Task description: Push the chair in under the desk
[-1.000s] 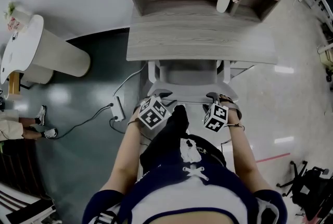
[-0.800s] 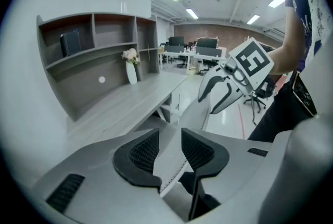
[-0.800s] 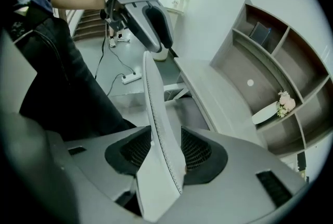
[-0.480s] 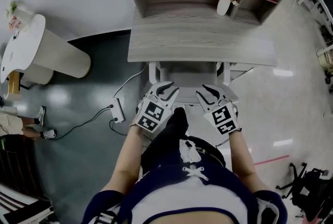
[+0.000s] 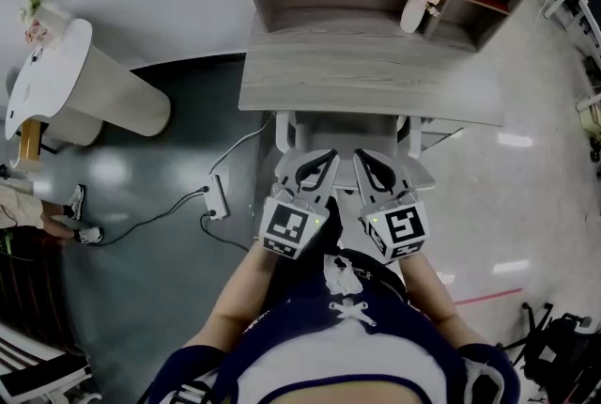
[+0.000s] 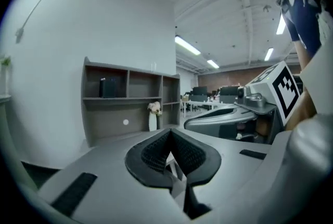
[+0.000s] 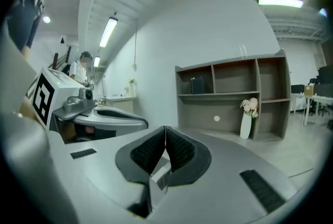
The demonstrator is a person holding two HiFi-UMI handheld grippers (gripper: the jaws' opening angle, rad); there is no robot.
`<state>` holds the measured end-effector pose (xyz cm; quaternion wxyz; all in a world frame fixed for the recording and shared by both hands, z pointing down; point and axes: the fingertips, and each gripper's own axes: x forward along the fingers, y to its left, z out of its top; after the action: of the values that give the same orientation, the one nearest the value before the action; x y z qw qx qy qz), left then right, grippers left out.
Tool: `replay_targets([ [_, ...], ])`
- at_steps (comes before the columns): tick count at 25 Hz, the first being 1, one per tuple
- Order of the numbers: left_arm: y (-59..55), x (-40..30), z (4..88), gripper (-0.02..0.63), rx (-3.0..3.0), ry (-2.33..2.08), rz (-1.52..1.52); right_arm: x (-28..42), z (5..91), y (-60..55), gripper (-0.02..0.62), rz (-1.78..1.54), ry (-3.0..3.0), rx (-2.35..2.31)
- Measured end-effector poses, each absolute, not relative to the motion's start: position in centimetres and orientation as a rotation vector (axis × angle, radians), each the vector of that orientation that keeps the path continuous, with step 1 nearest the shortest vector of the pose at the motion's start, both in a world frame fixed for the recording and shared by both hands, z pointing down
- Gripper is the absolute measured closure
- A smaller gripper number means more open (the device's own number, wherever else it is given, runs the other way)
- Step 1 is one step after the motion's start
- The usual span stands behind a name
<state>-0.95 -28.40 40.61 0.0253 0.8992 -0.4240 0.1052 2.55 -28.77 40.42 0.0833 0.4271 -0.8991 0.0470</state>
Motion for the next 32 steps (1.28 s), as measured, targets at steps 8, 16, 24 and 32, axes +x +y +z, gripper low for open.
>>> replay_targets([
  [8, -26.5, 0.2, 38.0, 0.6, 2.746, -1.23, 0.147, 1.3, 37.4, -27.0, 0.588, 0.204, -2.808, 1.269],
  [16, -25.7, 1.0, 37.5, 0.6, 2.761, -1.186, 0.158, 2.1, 37.3, -26.4, 0.588, 0.254, -2.8, 1.286],
  [24, -25.1, 1.7, 37.8, 0.6, 2.763, -1.164, 0.177, 2.9, 37.7, -25.7, 0.588, 0.26, -2.785, 1.29],
  [32, -24.9, 1.9, 38.0, 0.6, 2.737, -1.169, 0.18, 2.9, 38.0, -25.5, 0.588, 0.271, -2.782, 1.267],
])
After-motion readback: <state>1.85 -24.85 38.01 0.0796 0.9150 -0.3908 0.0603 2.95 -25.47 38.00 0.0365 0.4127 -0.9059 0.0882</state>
